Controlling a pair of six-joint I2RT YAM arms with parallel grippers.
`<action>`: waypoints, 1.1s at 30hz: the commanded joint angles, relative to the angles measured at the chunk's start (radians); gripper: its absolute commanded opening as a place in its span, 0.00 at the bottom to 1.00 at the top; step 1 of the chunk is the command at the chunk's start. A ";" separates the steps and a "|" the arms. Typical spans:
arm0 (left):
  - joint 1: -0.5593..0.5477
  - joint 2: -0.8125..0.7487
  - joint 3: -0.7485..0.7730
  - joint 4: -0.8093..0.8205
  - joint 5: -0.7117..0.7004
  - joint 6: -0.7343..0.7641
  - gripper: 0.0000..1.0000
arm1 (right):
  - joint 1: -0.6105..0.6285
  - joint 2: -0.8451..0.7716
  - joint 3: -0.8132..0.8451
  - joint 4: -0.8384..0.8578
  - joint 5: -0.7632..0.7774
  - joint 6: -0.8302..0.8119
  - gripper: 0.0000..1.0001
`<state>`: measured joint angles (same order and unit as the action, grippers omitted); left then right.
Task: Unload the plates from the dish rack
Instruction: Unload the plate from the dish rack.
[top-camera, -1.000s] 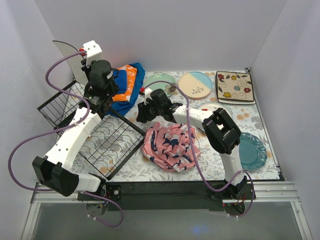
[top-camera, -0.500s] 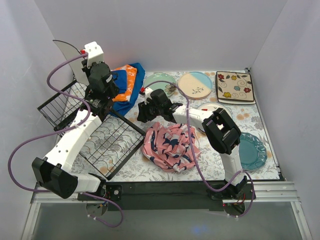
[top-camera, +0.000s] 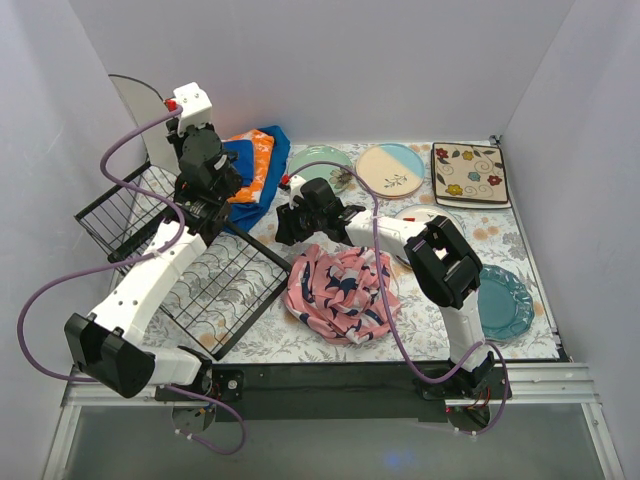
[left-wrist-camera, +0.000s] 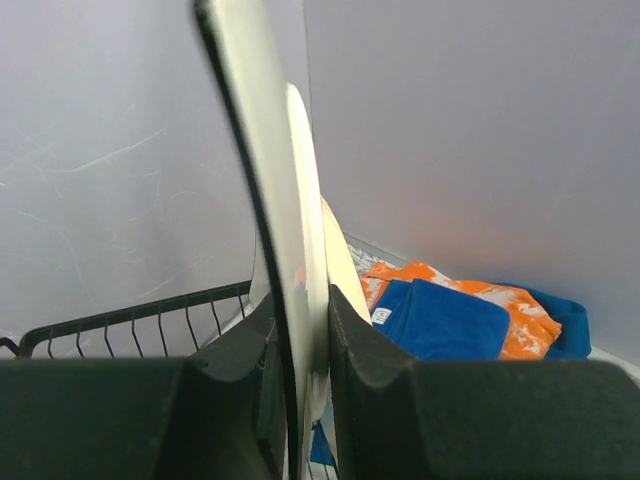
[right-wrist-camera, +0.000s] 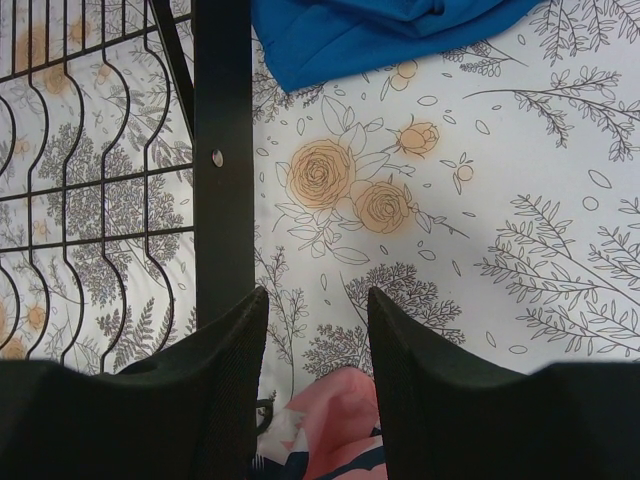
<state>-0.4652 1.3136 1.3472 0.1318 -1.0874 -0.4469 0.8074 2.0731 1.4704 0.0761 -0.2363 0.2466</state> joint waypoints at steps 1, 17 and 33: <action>-0.032 -0.054 0.032 0.133 0.050 0.119 0.00 | 0.006 -0.021 0.050 0.008 0.009 -0.018 0.50; -0.046 -0.059 -0.074 0.233 0.052 0.230 0.00 | 0.006 -0.028 0.045 0.002 0.014 -0.023 0.50; -0.070 -0.045 -0.054 0.408 0.081 0.565 0.00 | 0.006 -0.022 0.056 -0.007 0.020 -0.026 0.50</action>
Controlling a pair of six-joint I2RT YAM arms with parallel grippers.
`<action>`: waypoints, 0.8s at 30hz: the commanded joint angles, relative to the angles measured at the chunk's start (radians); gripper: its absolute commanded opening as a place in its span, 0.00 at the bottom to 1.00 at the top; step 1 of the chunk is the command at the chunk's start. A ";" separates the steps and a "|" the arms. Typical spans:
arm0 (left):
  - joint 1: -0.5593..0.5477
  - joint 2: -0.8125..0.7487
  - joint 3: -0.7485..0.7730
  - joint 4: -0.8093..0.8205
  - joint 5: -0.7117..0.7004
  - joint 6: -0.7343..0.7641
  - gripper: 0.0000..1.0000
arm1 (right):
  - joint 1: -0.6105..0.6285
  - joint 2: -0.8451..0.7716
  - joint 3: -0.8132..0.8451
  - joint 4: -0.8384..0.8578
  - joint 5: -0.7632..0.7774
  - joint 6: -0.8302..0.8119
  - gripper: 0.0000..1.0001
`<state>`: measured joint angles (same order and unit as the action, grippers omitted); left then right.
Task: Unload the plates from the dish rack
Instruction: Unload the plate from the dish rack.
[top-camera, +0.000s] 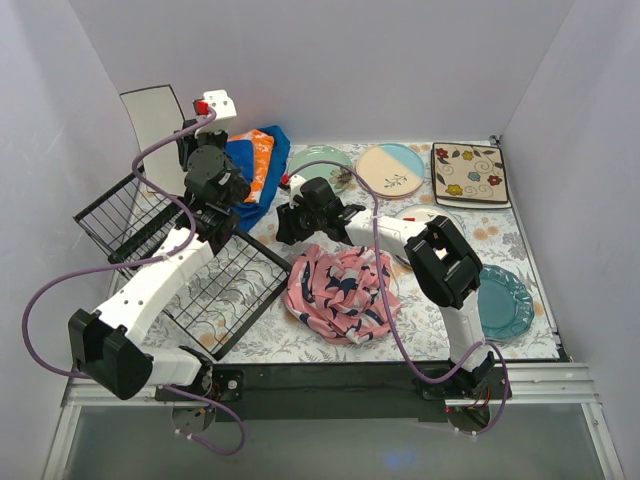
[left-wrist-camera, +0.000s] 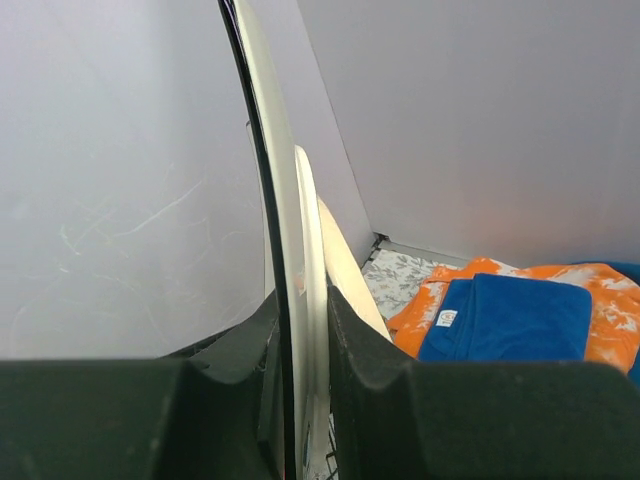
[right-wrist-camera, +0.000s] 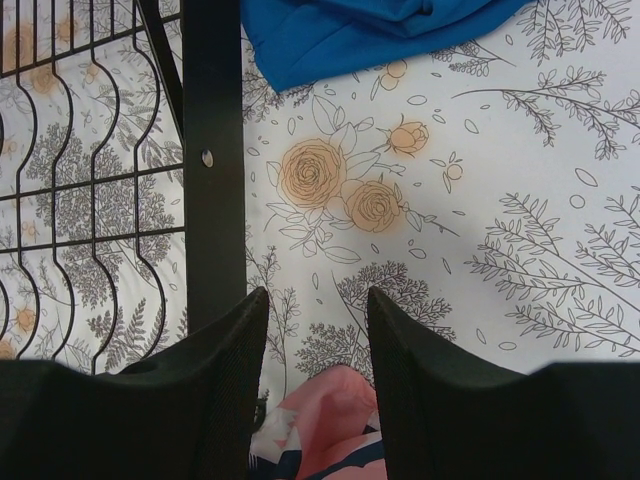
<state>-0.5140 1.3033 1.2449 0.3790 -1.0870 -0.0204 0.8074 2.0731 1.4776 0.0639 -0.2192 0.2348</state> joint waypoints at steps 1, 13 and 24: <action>-0.026 -0.035 0.038 0.179 0.082 0.187 0.00 | 0.006 -0.021 0.052 0.005 0.004 -0.012 0.50; -0.141 -0.033 -0.025 0.362 0.076 0.448 0.00 | 0.006 -0.022 0.064 -0.010 0.006 -0.015 0.49; -0.280 -0.010 0.013 0.554 0.032 0.723 0.00 | 0.003 -0.041 0.063 -0.019 -0.032 0.009 0.50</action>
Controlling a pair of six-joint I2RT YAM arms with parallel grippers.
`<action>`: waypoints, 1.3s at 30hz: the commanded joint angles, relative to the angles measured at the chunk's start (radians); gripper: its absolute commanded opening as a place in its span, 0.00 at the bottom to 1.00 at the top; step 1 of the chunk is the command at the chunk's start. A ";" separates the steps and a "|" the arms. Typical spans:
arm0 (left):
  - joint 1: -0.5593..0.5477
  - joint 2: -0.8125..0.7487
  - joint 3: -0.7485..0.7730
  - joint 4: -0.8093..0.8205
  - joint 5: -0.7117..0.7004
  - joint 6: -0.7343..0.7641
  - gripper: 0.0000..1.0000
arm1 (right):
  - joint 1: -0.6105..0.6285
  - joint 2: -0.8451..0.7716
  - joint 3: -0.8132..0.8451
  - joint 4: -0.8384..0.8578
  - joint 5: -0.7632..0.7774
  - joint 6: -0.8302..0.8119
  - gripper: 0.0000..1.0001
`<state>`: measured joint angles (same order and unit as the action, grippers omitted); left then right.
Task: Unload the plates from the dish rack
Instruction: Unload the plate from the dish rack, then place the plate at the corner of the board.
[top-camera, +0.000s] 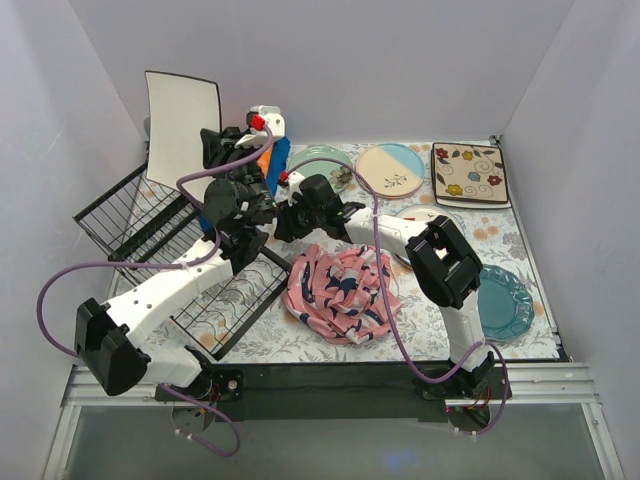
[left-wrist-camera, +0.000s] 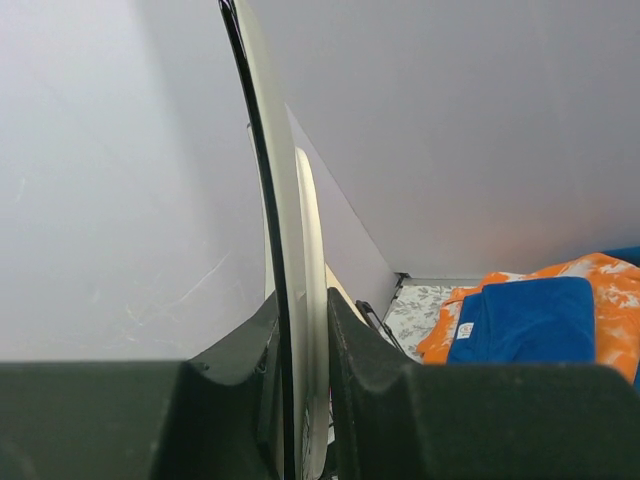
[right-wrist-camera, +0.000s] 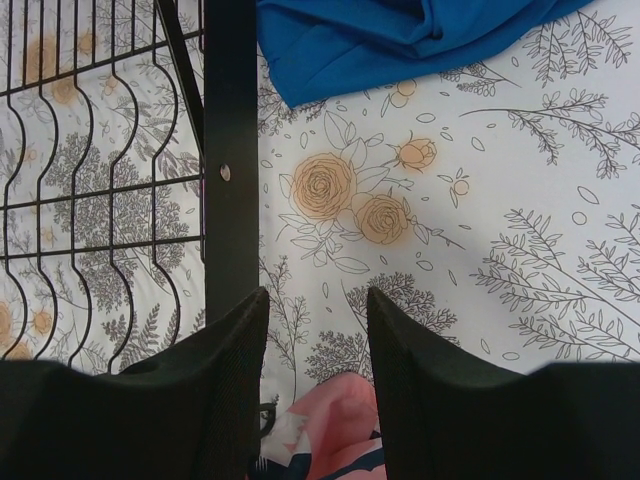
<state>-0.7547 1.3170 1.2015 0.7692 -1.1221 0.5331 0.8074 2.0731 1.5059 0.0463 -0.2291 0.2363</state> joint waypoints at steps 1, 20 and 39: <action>-0.049 -0.022 0.066 0.165 0.067 0.183 0.00 | -0.002 -0.044 0.033 -0.003 -0.027 0.017 0.50; -0.374 0.178 0.015 0.460 0.205 0.530 0.00 | -0.562 -0.389 -0.176 0.063 -0.369 0.281 0.59; -0.439 0.330 -0.359 0.475 0.436 0.191 0.00 | -0.798 -0.318 -0.156 0.239 -1.021 0.494 0.72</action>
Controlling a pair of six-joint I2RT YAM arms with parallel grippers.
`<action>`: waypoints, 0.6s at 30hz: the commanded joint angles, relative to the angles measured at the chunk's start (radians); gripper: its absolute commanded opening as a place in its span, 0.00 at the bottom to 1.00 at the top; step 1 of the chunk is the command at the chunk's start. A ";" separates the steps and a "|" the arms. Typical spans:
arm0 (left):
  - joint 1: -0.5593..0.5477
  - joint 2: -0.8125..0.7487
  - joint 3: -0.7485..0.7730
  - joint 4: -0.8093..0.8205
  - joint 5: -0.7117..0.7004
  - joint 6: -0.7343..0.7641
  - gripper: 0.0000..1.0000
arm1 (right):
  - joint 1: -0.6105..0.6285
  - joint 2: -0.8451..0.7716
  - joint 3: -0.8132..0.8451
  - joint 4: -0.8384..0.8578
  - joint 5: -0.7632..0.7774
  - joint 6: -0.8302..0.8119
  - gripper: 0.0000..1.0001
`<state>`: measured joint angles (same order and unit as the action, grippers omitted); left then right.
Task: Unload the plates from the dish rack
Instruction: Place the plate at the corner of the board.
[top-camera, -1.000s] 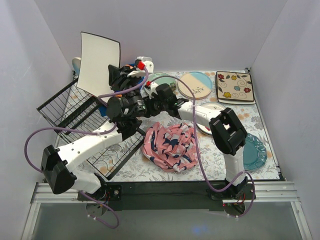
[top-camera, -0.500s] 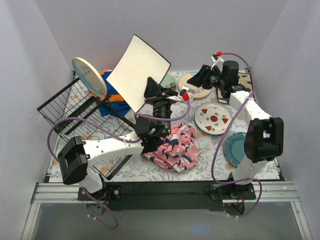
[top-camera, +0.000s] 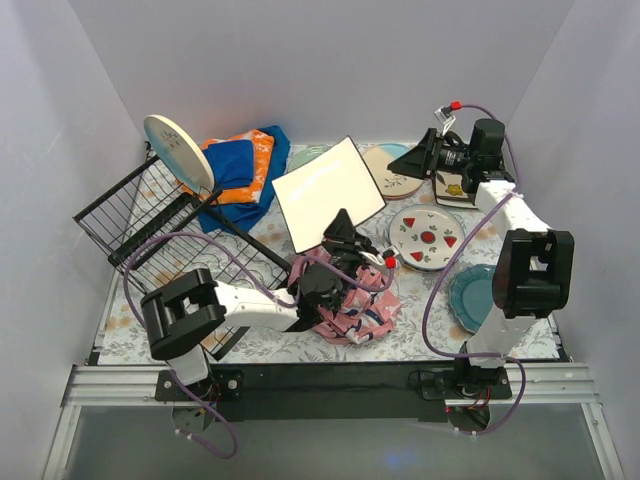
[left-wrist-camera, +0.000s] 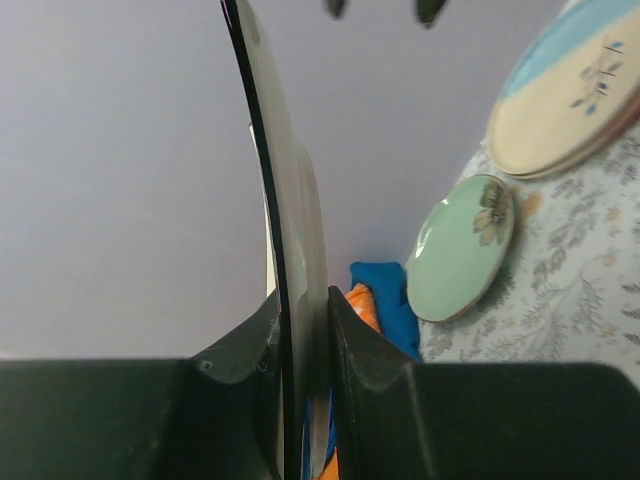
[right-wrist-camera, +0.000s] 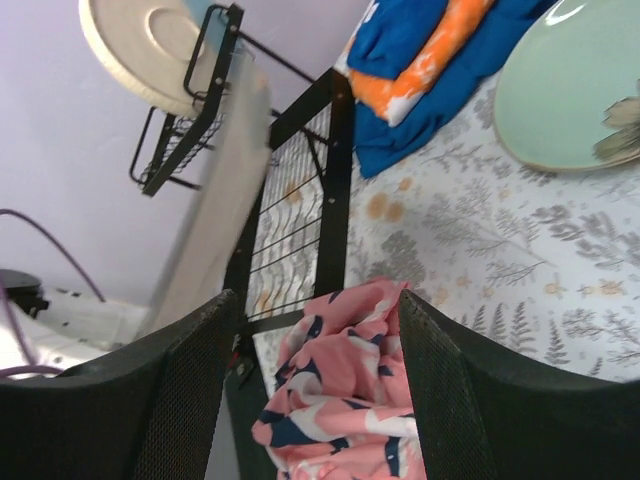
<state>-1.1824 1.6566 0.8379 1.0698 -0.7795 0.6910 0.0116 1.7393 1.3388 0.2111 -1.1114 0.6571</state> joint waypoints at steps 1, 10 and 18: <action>-0.013 0.015 0.004 0.173 0.094 0.033 0.00 | -0.002 0.014 0.010 0.077 -0.149 0.078 0.72; -0.025 0.080 0.007 0.232 0.100 0.061 0.00 | 0.008 -0.020 -0.069 0.077 -0.160 0.061 0.77; -0.037 0.114 0.018 0.234 0.121 0.064 0.00 | 0.068 -0.027 -0.119 0.068 -0.182 0.007 0.72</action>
<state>-1.2091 1.7935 0.8116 1.1351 -0.7128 0.6888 0.0471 1.7550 1.2270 0.2565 -1.2507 0.7017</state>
